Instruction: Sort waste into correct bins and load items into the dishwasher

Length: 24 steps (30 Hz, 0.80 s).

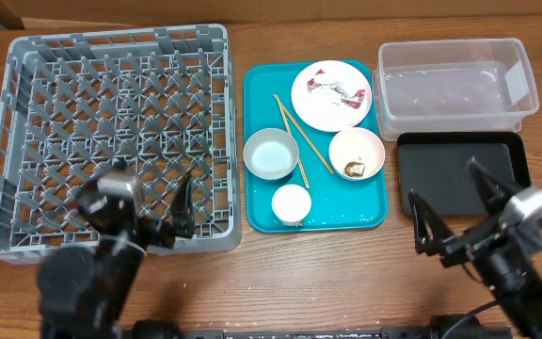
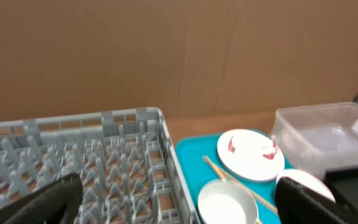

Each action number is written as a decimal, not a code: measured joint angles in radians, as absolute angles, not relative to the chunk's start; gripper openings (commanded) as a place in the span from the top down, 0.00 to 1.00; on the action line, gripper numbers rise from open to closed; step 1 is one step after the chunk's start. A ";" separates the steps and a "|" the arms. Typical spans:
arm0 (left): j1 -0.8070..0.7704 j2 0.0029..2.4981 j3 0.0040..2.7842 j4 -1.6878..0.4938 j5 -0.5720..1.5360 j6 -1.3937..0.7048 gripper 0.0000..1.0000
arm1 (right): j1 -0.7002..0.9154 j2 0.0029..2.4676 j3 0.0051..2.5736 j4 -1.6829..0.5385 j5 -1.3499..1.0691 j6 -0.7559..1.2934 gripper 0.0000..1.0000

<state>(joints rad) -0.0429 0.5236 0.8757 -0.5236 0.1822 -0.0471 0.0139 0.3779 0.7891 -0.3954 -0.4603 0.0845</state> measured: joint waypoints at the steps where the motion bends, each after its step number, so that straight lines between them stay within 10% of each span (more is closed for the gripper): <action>1: -0.043 0.569 0.934 -0.572 0.184 -0.044 0.00 | 0.014 0.432 0.851 -0.415 -0.476 0.085 0.00; 24: -0.043 1.279 1.658 -1.102 0.182 0.011 0.00 | 0.116 1.501 1.754 -0.915 -0.622 -0.070 0.00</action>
<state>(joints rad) -0.0433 1.2789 1.6581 -1.1023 0.1822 0.0109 0.1162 1.5005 1.7542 -0.9154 -0.6220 -0.0704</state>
